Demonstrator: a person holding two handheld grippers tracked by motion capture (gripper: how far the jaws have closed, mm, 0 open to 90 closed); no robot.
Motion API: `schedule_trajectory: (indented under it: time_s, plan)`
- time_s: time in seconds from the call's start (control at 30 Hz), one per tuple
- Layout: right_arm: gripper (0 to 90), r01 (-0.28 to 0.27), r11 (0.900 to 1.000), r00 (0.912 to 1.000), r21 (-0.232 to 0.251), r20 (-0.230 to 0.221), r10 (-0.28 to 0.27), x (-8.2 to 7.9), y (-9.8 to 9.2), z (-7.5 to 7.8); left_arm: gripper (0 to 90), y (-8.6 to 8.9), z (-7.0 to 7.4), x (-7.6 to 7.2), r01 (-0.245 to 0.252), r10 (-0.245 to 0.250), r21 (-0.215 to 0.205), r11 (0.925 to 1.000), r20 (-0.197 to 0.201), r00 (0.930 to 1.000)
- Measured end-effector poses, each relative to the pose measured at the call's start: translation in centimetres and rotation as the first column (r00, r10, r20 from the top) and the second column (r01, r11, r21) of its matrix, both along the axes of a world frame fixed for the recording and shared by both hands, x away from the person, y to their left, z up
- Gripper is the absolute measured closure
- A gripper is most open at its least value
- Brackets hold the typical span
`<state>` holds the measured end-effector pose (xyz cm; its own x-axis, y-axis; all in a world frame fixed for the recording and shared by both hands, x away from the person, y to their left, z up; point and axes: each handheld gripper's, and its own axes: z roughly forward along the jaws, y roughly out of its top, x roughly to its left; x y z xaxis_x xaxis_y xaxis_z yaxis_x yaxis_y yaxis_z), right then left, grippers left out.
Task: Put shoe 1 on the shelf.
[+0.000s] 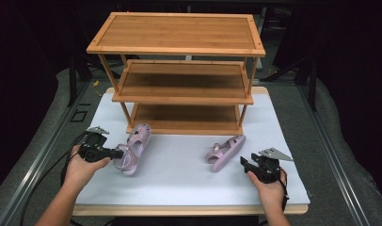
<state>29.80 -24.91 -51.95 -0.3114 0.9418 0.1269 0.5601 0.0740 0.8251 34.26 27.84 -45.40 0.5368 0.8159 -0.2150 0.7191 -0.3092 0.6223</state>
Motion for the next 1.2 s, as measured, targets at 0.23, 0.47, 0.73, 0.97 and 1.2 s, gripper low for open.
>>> schedule_trajectory:
  time_s: [0.23, 0.47, 0.73, 0.97, 1.2]
  plan:
    - [49.0, 0.005, 1.0, 1.0, 0.012, -0.008, -0.005, 0.0, -0.2, -0.1, 83.1, 0.4, 1.9, -1.4, -0.068, 0.09, -0.115, 0.9911, 0.192, 0.9772]
    - [49.0, 0.014, 1.0, 0.9999, 0.019, -0.004, -0.014, 0.0, -0.2, 0.0, 83.1, 0.5, 4.0, -2.4, -0.105, 0.161, -0.183, 0.9774, 0.324, 0.9323]
    - [49.0, 0.015, 1.0, 0.9999, 0.025, 0.002, -0.015, 0.0, -0.2, 0.0, 83.1, -0.1, 4.5, -2.8, -0.087, 0.164, -0.219, 0.9719, 0.362, 0.9176]
    - [49.0, 0.008, 1.0, 1.0, 0.026, -0.005, -0.007, -0.1, -0.3, 0.0, 83.1, -1.5, 5.5, -2.0, -0.068, 0.148, -0.235, 0.9696, 0.34, 0.9288]
    - [48.9, 0.012, 1.0, 0.9999, 0.027, -0.002, -0.012, -0.1, -0.4, 0.1, 83.0, -3.0, 7.6, -0.3, -0.065, 0.153, -0.255, 0.9647, 0.341, 0.9278]
